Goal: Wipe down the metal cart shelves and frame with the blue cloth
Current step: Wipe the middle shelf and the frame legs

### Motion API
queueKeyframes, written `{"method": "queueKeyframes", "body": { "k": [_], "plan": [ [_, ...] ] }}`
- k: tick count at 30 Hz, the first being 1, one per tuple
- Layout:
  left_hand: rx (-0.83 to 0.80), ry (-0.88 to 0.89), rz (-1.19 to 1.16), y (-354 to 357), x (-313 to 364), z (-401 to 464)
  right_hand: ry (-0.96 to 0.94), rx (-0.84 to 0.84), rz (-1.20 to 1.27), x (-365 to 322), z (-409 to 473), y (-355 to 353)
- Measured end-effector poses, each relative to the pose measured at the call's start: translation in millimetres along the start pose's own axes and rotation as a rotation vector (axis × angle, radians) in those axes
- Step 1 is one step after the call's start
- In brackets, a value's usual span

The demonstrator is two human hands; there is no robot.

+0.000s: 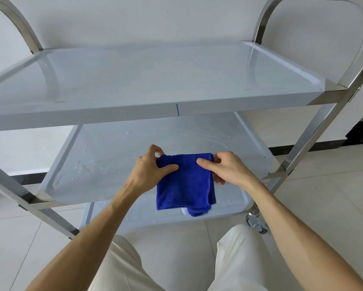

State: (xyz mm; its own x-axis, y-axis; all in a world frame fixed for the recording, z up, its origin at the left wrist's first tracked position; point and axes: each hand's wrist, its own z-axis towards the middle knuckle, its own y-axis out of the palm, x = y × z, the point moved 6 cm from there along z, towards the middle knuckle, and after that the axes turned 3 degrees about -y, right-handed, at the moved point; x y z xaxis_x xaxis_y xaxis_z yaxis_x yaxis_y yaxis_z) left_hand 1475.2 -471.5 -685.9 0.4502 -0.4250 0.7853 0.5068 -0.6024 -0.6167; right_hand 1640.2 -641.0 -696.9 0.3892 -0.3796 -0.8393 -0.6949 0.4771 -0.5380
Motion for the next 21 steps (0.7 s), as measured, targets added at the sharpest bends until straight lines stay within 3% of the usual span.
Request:
{"method": "queueKeyframes", "body": {
  "k": [3,5,7,9,11,18,21],
  "plan": [
    [0.162,0.169,0.410,10,6,-4,-0.029,0.260,-0.431,16,6,-13],
    [0.248,0.400,0.455,27,26,-16,-0.050,0.364,-0.554,29,8,-21],
    [0.185,0.513,0.514,56,41,-21,-0.136,0.442,-0.652,38,10,-23],
    [0.031,0.491,0.777,94,43,-20,-0.213,0.515,-0.703,40,8,-21],
    [-0.004,0.489,0.939,117,41,-17,-0.244,0.573,-0.749,40,6,-20],
    [0.288,0.892,0.858,76,8,-38,-0.339,0.541,-0.788,42,6,-18],
    [0.413,0.915,0.776,12,-44,-50,-0.318,0.550,-0.784,42,5,-18]
  ]
}}
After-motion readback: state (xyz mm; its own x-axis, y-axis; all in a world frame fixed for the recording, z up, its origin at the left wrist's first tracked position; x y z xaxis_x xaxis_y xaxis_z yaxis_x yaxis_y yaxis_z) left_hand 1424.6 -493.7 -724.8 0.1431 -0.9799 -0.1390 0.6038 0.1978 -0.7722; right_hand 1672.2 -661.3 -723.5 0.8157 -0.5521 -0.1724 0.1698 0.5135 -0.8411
